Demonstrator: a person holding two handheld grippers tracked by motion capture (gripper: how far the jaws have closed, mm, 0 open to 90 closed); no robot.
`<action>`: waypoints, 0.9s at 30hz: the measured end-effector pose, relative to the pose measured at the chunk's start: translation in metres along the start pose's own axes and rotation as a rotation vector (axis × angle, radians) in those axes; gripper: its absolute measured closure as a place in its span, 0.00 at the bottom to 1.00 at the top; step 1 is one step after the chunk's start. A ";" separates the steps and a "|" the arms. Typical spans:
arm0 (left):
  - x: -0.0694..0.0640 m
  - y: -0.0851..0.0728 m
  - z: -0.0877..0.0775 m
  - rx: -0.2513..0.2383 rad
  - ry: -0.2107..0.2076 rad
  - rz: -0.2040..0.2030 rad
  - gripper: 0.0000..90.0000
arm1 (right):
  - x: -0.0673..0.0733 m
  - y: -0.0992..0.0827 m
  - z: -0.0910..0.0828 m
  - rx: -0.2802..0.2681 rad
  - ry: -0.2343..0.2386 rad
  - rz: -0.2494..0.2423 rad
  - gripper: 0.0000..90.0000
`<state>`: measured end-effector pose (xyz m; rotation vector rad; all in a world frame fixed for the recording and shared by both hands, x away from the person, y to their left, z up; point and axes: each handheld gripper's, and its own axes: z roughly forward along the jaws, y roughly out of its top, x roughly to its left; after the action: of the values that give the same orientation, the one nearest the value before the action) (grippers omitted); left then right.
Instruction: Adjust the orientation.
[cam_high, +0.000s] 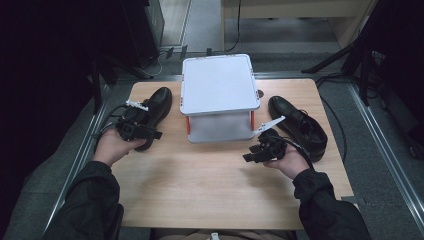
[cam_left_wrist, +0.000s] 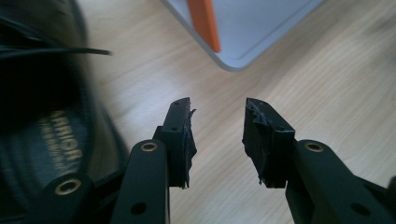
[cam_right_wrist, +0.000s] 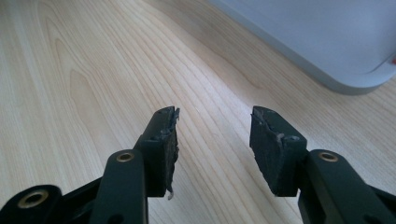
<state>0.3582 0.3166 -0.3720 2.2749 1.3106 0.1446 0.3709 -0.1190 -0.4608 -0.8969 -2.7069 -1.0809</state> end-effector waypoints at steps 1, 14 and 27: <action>0.004 0.002 -0.002 0.009 0.014 0.000 0.70 | 0.000 0.000 0.000 0.002 0.001 -0.001 0.57; 0.047 0.012 0.003 0.079 0.059 -0.078 0.74 | 0.002 0.001 0.000 -0.016 0.006 -0.010 0.57; 0.056 0.008 0.024 0.143 0.076 -0.132 0.92 | 0.001 0.001 0.000 -0.004 0.005 -0.009 0.57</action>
<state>0.4022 0.3513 -0.3973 2.3117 1.5507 0.0947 0.3705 -0.1177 -0.4598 -0.8819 -2.7086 -1.0896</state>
